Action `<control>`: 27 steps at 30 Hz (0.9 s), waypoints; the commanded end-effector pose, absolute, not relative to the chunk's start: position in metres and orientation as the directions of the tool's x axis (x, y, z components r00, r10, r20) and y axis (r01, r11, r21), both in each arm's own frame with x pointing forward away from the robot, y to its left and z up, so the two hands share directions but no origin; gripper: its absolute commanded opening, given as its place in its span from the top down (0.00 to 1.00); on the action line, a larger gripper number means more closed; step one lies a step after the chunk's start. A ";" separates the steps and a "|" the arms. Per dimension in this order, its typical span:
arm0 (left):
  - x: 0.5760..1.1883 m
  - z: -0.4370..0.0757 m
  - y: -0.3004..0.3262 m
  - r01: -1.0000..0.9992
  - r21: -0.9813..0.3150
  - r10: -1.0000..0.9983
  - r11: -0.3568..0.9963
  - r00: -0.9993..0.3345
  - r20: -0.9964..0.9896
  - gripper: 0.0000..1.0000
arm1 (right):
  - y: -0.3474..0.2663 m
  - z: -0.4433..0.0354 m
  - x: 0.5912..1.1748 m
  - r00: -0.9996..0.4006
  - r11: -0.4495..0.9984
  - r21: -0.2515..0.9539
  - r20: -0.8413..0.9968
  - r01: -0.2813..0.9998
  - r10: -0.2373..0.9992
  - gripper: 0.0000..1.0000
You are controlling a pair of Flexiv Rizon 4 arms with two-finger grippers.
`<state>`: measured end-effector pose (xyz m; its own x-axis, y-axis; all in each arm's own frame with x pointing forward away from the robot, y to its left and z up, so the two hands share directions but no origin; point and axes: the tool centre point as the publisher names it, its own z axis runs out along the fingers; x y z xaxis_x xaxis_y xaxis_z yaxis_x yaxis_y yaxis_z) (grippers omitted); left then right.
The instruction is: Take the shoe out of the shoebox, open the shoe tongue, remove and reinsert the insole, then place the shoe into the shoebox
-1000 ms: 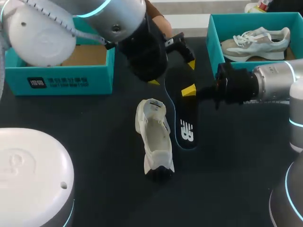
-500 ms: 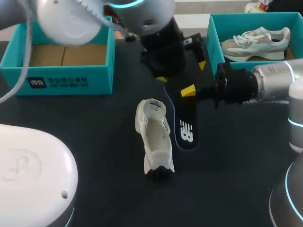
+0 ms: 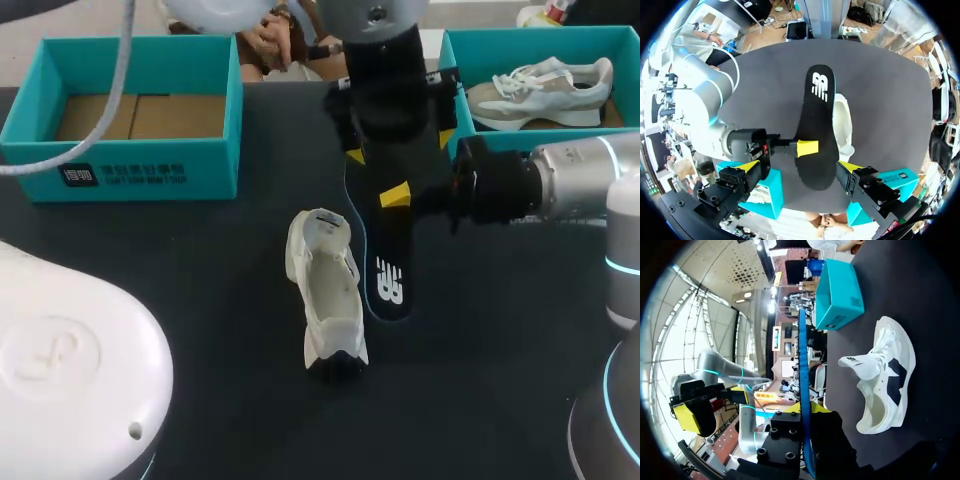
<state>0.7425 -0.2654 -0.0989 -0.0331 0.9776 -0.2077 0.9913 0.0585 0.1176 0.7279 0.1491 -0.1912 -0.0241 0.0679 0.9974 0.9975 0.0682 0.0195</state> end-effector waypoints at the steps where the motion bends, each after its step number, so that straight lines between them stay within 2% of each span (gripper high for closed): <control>1: 0.737 -0.098 -0.266 0.991 0.118 0.985 0.055 -0.034 -0.168 0.00 | 0.149 -0.192 0.729 -0.024 0.072 0.019 0.997 0.997 0.071 1.00; 20: 0.737 -0.100 -0.267 0.993 0.096 0.981 0.071 -0.052 -0.189 0.00 | 0.149 -0.191 0.731 -0.031 0.078 0.026 0.997 0.997 0.069 1.00; 27: 0.733 -0.097 -0.264 0.994 0.089 0.963 0.068 -0.042 -0.268 0.00 | 0.148 -0.191 0.729 -0.029 0.076 0.023 0.997 0.997 0.068 1.00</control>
<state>0.7353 -0.2753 -0.0943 -0.0431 0.9745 -0.2203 0.9942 0.0635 0.0863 0.7315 0.1478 -0.1906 -0.0286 0.0663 0.9974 0.9965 0.0797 0.0233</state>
